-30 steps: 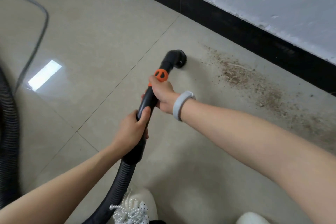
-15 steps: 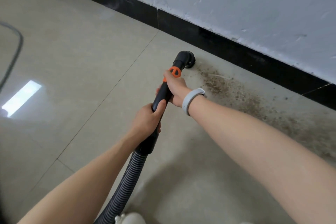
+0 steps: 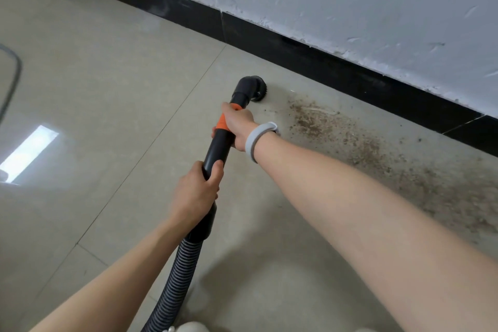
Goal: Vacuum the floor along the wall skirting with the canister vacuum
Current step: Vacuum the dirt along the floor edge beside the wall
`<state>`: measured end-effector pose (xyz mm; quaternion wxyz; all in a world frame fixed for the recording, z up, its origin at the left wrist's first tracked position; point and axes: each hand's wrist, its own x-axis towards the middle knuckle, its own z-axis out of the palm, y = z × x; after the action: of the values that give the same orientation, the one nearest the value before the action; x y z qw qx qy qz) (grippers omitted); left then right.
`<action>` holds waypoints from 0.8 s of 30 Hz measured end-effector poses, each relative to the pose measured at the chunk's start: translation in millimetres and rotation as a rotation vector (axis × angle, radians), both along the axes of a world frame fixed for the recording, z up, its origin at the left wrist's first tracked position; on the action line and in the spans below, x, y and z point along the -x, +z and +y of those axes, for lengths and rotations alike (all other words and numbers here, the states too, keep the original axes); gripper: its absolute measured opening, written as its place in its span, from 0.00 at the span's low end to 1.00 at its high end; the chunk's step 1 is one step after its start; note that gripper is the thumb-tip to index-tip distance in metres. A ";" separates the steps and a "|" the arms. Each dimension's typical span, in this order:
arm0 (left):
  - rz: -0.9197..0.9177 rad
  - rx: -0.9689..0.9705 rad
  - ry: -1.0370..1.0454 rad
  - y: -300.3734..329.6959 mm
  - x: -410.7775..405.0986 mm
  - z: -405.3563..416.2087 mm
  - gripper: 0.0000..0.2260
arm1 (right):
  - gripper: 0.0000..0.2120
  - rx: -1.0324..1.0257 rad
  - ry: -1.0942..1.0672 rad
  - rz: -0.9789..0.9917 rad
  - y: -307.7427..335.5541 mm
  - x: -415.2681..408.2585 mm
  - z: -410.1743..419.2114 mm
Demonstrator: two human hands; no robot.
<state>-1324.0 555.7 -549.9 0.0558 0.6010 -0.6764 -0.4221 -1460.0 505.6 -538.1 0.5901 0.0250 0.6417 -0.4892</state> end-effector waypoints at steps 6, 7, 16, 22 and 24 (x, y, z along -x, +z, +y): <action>0.030 -0.029 -0.032 -3.7 23.5 -4.6 0.14 | 0.13 0.009 -0.045 0.063 -3.3 16.1 0.2; 0.036 -0.035 -0.051 -4.7 26.5 -3.5 0.14 | 0.13 0.006 -0.057 0.069 -5.8 21.1 3.9; -0.001 -0.034 -0.241 -13.0 47.2 20.0 0.16 | 0.14 -0.019 -0.177 0.047 -17.8 54.0 48.9; -0.047 -0.049 -0.422 -11.0 71.3 29.0 0.15 | 0.13 -0.030 -0.300 0.069 -20.8 80.6 80.8; -0.059 -0.058 -0.478 -10.5 84.7 34.3 0.16 | 0.12 -0.053 -0.337 0.093 -21.8 93.9 93.7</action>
<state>-1408.7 590.1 -560.4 -0.0828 0.4371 -0.7883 -0.4250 -1553.9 599.3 -559.9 0.4686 0.1252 0.6675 -0.5649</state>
